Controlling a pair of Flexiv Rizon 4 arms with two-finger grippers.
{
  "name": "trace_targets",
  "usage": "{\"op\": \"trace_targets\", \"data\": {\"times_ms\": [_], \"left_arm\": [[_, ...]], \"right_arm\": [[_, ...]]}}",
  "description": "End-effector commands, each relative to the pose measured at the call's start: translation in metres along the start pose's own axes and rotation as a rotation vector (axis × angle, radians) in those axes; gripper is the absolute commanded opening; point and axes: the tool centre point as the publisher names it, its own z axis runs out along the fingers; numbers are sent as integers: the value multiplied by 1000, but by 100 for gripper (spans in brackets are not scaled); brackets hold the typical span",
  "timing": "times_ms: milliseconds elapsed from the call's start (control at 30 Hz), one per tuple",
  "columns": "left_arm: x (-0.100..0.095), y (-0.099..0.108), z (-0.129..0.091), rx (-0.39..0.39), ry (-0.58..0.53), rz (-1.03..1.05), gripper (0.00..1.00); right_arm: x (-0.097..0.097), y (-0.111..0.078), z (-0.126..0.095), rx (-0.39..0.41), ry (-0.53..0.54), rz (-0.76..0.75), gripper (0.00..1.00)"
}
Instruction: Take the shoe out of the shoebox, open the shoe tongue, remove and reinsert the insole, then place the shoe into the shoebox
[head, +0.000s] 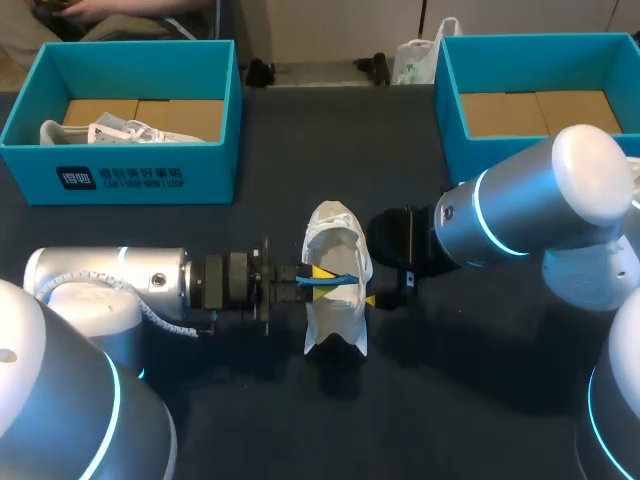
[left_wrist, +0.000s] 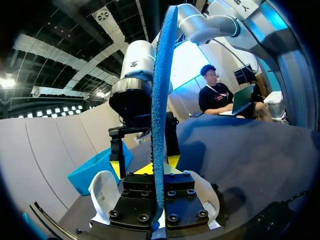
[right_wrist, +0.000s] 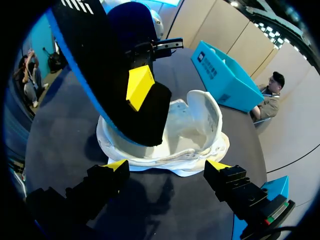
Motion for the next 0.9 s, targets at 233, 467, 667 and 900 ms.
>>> {"op": "trace_targets", "data": {"times_ms": [233,467,667,900], "left_arm": [[0,15,11,-9,4,30,0],[0,27,14,-20,5,44,0],[-2,36,19,-29,6,63,0],[-5,46,19,-47,3,77,0]], "right_arm": [[1,0,1,0,-3,1,100],[1,0,1,0,-3,1,100],[1,0,1,0,-3,1,100],[1,0,1,0,-3,1,100]]}}
